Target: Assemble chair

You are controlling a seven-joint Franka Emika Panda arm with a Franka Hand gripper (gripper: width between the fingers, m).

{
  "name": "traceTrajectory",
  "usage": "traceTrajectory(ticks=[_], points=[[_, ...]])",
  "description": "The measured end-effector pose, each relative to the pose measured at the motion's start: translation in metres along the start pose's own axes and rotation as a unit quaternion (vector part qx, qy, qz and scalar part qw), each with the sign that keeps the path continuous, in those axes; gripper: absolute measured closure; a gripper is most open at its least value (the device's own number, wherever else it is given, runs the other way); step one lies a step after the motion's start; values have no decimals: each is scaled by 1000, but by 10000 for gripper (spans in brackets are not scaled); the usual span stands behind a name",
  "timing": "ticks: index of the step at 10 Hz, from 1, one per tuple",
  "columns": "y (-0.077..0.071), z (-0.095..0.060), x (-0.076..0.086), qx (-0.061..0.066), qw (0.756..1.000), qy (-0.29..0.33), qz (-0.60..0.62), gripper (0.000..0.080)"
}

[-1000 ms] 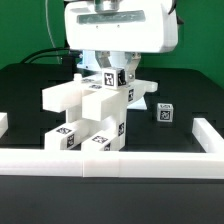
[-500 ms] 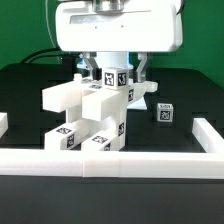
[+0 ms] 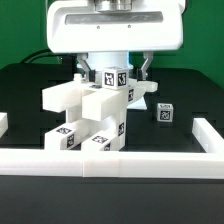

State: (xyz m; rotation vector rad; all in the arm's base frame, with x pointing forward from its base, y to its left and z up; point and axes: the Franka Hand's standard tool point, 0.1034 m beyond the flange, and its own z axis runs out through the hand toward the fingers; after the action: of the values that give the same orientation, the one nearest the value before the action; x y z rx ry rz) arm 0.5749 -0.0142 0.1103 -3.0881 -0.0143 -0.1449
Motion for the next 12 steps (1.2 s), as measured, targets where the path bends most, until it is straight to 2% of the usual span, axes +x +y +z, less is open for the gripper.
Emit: traceTrajectory(ticks=[3, 7, 8, 9, 11, 12], points=[[-1, -1, 1, 0, 996, 0, -85, 150], [4, -1, 1, -8, 974, -4, -228, 150], [5, -1, 1, -8, 973, -4, -229, 196], [5, -1, 1, -8, 974, -4, -228, 196], [5, -1, 1, -8, 978, -4, -210, 471], [5, -1, 1, -8, 978, -4, -210, 471]])
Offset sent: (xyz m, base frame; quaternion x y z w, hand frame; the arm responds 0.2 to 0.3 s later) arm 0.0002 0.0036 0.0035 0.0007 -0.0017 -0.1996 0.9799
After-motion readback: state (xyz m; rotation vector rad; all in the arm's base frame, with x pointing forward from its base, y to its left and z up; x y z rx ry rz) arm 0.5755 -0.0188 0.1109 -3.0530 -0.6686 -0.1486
